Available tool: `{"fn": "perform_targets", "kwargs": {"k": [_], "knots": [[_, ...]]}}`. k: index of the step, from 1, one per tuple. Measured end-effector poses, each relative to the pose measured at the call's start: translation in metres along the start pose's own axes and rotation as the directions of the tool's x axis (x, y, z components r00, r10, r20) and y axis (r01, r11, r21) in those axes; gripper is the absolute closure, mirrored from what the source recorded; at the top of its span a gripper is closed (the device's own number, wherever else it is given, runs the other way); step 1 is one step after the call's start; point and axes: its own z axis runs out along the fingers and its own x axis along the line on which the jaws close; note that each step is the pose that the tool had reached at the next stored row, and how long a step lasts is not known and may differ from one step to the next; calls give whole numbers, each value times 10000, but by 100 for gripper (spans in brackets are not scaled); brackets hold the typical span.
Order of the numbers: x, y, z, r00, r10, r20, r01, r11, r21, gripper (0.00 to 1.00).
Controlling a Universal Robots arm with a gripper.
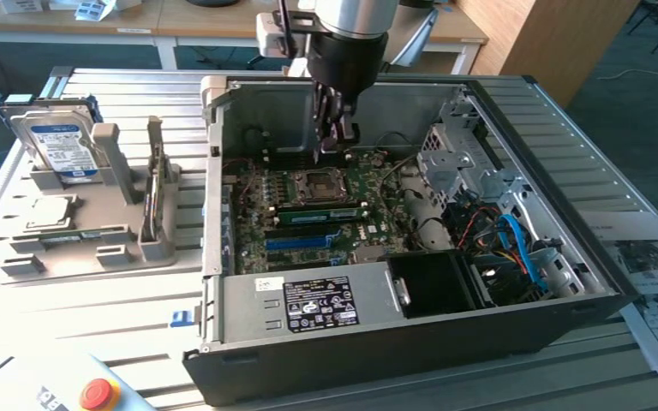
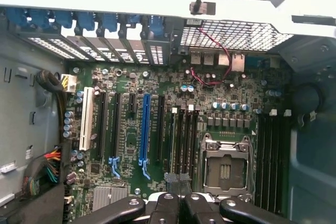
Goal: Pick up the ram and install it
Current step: 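Press down the ram until it locks into place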
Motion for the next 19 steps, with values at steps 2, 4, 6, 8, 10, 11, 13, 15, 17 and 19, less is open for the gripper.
{"fn": "perform_targets", "kwargs": {"k": [2, 4, 6, 8, 10, 11, 13, 15, 17, 19], "knots": [[0, 0, 1, 9997, 236, 13, -236, 9997, 1, 90], [0, 0, 1, 9987, 500, 27, -500, 9987, 1, 90], [0, 0, 1, 9971, 766, 41, -766, 9971, 0, 90], [0, 0, 1, 9945, 1044, 55, -1044, 9945, -1, 90], [0, 0, 2, 9906, 1367, 72, -1367, 9906, -2, 90], [0, -1, 2, 9881, 1535, 81, -1535, 9882, -2, 90], [0, 0, 2, 9820, 1888, 99, -1888, 9820, -5, 90], [0, 0, 3, 9743, 2250, 117, -2250, 9744, -8, 90], [0, 0, 3, 9656, 2598, 136, -2598, 9657, -12, 90], [0, 0, 3, 9551, 2959, 155, -2959, 9552, -17, 90]]}}
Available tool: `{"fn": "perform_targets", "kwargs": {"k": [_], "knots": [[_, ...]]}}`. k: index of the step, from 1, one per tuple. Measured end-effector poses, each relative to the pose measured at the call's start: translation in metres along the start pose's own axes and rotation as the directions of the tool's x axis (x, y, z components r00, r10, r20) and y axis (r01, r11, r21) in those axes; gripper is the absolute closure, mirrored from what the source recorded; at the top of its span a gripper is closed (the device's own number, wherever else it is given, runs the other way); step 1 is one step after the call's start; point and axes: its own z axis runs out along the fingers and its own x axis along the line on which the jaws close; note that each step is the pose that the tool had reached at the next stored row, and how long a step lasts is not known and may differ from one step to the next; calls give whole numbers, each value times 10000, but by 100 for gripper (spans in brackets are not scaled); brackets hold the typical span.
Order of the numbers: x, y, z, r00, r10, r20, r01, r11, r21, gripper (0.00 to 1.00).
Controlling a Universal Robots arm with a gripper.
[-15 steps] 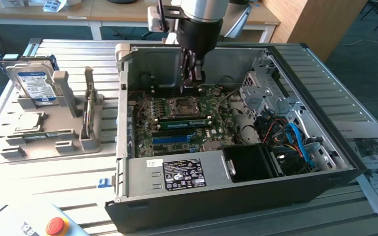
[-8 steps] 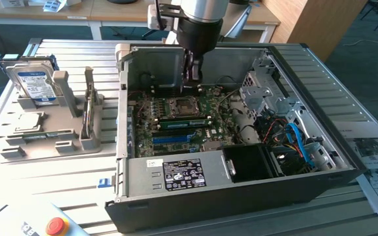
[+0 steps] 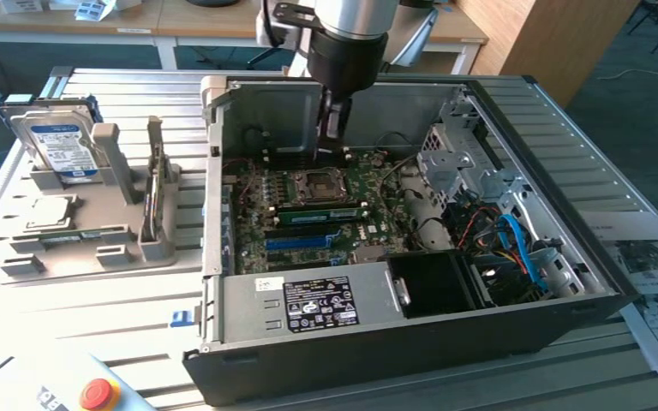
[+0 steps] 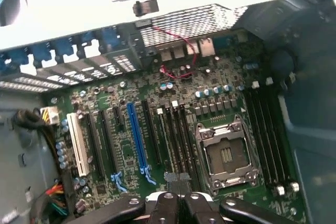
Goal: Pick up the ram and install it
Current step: 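Press down the ram until it locks into place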
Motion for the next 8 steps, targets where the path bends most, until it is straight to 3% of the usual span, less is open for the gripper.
{"fn": "perform_targets", "kwargs": {"k": [4, 8], "knots": [[0, 0, 0, 9975, 712, 36, -712, 9975, 1, 90], [0, 0, 0, 9898, 1420, 73, -1420, 9899, -2, 90]]}}
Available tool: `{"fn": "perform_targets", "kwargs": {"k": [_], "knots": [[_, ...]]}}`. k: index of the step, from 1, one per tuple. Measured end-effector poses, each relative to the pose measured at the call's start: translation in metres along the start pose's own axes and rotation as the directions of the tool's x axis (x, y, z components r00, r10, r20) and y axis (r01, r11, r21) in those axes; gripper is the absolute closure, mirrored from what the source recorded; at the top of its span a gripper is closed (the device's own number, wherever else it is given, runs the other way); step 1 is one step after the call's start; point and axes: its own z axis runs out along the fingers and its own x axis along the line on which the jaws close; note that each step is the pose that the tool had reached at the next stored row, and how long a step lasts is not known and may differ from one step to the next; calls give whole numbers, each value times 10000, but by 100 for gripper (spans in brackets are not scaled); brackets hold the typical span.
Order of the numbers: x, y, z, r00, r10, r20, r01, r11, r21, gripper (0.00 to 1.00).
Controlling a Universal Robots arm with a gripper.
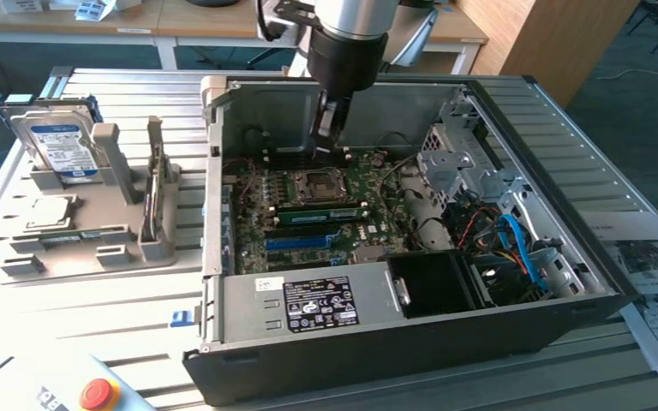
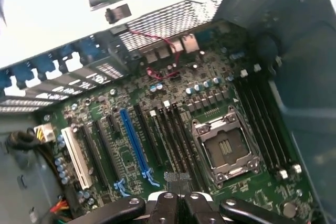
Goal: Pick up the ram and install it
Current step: 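Press down the ram until it locks into place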
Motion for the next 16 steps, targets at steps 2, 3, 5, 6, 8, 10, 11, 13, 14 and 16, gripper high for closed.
{"fn": "perform_targets", "kwargs": {"k": [2, 3, 5, 6, 8, 10, 11, 13, 14, 16], "knots": [[0, 0, 0, 9994, 359, 18, -359, 9994, 1, 90], [0, 0, 0, 9985, 538, 28, -538, 9986, 0, 90], [0, 0, 0, 9959, 906, 47, -906, 9959, 0, 90], [0, 0, 1, 9941, 1085, 56, -1085, 9941, -1, 90], [0, 0, 1, 9895, 1441, 75, -1441, 9896, -2, 90], [0, 0, 1, 9835, 1806, 94, -1806, 9836, -5, 90], [0, 0, 1, 9801, 1982, 102, -1982, 9802, -6, 90], [0, 0, 1, 9723, 2334, 121, -2334, 9724, -9, 90], [0, 0, 1, 9680, 2508, 130, -2508, 9680, -11, 90], [0, 0, 2, 9584, 2850, 148, -2851, 9585, -15, 90]]}}
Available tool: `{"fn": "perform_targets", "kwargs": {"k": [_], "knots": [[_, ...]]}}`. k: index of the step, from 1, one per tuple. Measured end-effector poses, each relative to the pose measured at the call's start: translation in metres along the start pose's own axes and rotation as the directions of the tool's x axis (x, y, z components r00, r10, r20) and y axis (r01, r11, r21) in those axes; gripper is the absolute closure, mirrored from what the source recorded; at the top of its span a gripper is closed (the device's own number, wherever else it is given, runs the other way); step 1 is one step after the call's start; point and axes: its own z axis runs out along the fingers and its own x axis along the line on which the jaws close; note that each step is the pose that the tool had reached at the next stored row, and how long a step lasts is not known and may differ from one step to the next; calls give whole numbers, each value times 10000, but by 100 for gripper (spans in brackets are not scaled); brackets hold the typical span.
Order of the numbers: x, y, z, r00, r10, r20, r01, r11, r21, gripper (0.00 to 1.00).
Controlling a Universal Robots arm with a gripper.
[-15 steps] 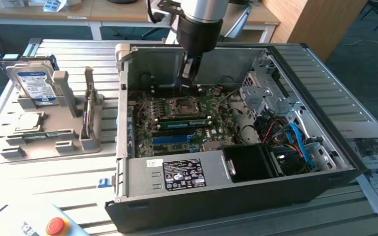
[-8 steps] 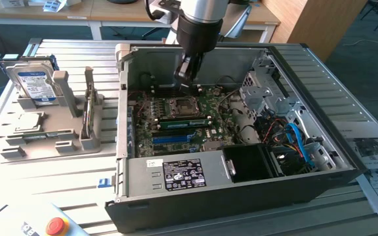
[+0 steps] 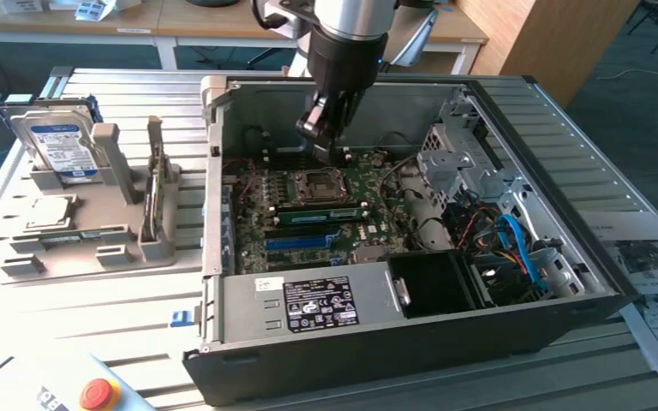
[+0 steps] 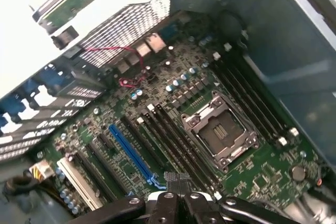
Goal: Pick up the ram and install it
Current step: 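Press down the ram until it locks into place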
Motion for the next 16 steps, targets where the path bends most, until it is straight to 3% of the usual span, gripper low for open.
{"fn": "perform_targets", "kwargs": {"k": [4, 8, 12, 16], "knots": [[0, 0, 1, 9973, 734, 38, -734, 9973, 0, 90], [0, 0, 1, 9893, 1459, 75, -1459, 9893, -2, 90], [0, 0, 2, 9762, 2166, 112, -2166, 9763, -8, 90], [0, 0, 2, 9578, 2870, 149, -2870, 9579, -16, 90]]}}
